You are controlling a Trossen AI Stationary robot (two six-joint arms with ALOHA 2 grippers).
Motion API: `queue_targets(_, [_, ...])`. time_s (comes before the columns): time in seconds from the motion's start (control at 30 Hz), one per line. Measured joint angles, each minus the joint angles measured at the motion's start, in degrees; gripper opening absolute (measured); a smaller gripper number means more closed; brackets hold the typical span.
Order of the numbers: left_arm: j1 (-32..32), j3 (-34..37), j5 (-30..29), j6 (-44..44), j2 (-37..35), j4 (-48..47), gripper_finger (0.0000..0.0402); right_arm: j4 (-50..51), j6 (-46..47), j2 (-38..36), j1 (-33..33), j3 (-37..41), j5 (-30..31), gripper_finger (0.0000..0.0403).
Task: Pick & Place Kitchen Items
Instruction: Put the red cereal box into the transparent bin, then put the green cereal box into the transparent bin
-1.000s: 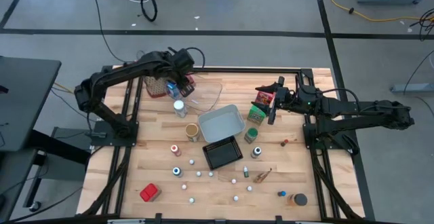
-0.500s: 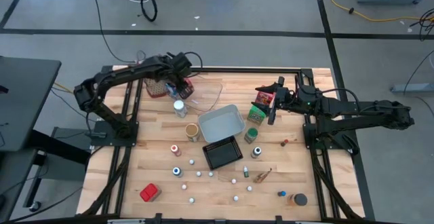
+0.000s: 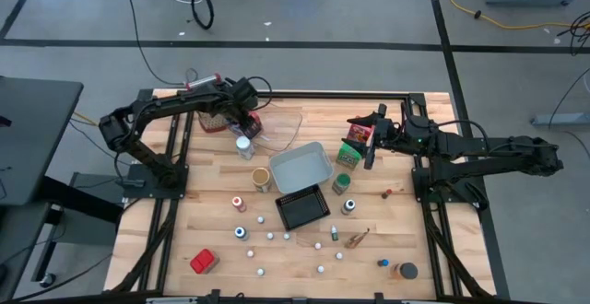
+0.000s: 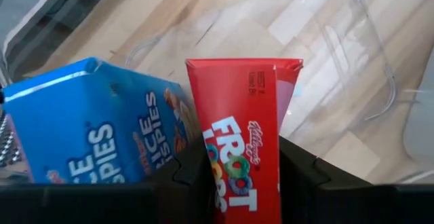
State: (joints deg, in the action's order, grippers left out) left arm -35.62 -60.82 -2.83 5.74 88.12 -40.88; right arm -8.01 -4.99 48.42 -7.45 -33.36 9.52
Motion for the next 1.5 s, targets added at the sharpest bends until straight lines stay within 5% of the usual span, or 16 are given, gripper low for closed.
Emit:
queue_targets(0.47, [0.04, -1.75, -0.83, -3.71, -0.3, -3.33, 0.0203, 0.0, 0.0, 0.01, -0.01, 0.0, 0.03, 0.029])
queue_targets(1.27, [4.44, -14.26, -2.29, -10.21, -0.44, -5.81, 0.0206, 1.15, 1.51, 0.0, 0.0, 0.0, 0.06, 0.029])
queue_targets(1.5, [6.52, -14.32, 0.64, -10.94, -0.48, -4.59, 0.0206, 7.8, 3.98, 0.02, -0.01, 0.02, 4.51, 0.029])
